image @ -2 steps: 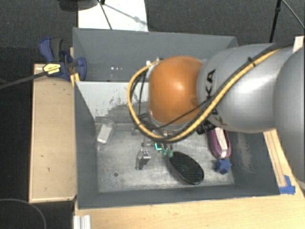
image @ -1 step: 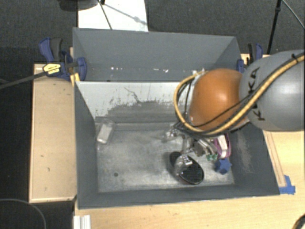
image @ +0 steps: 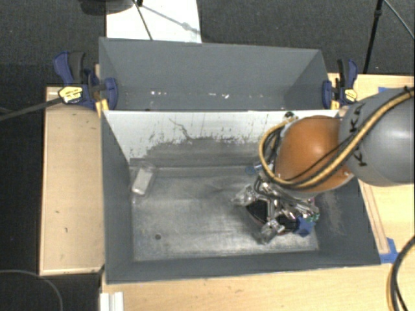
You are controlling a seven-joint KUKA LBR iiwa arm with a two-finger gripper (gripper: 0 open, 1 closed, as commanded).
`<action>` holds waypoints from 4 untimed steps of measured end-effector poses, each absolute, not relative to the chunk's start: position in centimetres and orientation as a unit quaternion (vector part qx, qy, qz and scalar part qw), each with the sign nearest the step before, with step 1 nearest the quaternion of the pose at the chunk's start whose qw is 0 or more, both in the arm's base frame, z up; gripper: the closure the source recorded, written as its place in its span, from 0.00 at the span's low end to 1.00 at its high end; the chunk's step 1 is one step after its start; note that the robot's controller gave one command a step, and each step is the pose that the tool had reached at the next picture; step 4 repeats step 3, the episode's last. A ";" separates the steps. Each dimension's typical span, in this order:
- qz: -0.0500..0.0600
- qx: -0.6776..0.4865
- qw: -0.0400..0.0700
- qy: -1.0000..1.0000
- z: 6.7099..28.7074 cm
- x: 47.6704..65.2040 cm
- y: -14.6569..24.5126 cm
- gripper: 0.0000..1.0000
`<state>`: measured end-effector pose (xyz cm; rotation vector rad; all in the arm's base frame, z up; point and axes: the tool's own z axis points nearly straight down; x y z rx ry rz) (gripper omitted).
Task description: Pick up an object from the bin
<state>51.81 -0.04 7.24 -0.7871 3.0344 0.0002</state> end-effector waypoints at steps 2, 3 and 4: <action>-0.001 -0.315 0.004 0.949 7.5 51.6 -6.3 1.00; -0.002 -0.290 0.004 0.957 21.1 51.7 -9.0 1.00; -0.002 -0.290 0.004 0.957 21.1 51.7 -9.0 1.00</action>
Offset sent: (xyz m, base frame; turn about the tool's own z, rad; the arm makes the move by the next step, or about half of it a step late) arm -0.0039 -0.0634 0.0002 -0.1402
